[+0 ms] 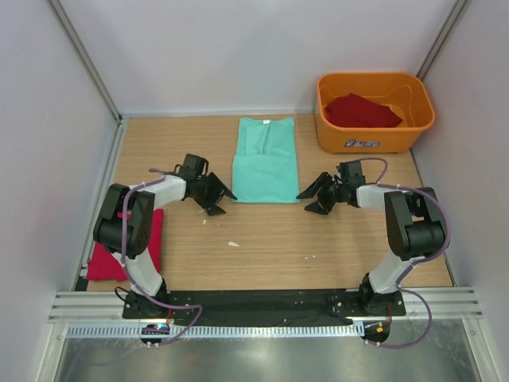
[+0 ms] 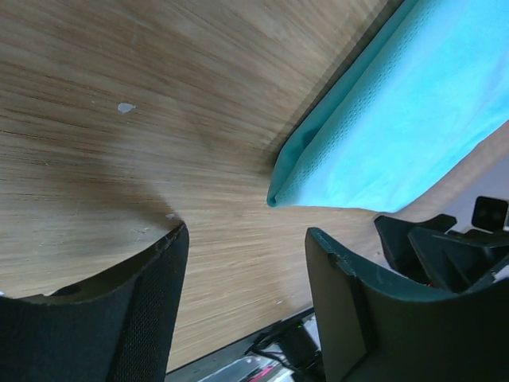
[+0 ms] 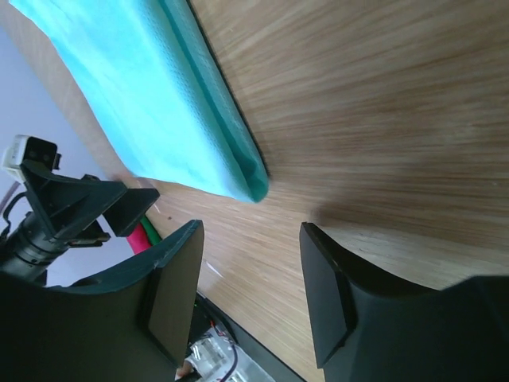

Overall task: Fold and stack the t-shirts
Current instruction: Fold the tshirt

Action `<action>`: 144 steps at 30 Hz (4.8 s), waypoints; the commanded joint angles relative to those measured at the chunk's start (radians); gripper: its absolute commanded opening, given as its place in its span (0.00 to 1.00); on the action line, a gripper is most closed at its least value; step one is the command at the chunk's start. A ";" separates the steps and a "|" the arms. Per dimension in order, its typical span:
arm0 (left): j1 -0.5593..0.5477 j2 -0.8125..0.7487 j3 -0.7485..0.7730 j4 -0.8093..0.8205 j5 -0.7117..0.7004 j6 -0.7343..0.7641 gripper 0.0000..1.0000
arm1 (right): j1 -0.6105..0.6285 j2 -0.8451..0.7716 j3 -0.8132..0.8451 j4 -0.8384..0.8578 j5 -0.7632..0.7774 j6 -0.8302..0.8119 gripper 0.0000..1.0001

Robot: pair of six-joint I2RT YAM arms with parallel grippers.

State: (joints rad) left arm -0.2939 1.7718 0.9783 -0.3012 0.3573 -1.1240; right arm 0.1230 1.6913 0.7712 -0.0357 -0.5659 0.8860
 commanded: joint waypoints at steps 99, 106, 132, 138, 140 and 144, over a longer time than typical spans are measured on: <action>-0.484 -1.187 -0.557 -0.538 -0.230 -0.364 0.00 | 0.658 -1.041 -0.412 -0.550 0.242 0.220 0.01; -0.482 -0.973 -0.333 -0.530 -0.280 -0.278 0.00 | 0.649 -0.893 -0.264 -0.547 0.212 0.183 0.01; 0.005 0.252 0.947 -0.601 0.115 0.316 0.00 | 0.145 0.140 0.735 -0.739 -0.103 -0.260 0.01; 0.016 0.186 0.835 -0.584 0.120 0.325 0.00 | 0.152 0.147 0.754 -0.811 -0.092 -0.303 0.01; 0.015 0.094 0.681 -0.529 0.131 0.302 0.00 | 0.170 0.122 0.709 -0.831 -0.083 -0.320 0.01; 0.007 -0.098 0.427 -0.484 0.108 0.277 0.00 | 0.205 0.021 0.575 -0.828 -0.072 -0.338 0.01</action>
State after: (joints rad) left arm -0.2813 1.8366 1.5059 -0.8165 0.4435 -0.8349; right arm 0.2947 1.8313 1.4288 -0.8154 -0.6308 0.5869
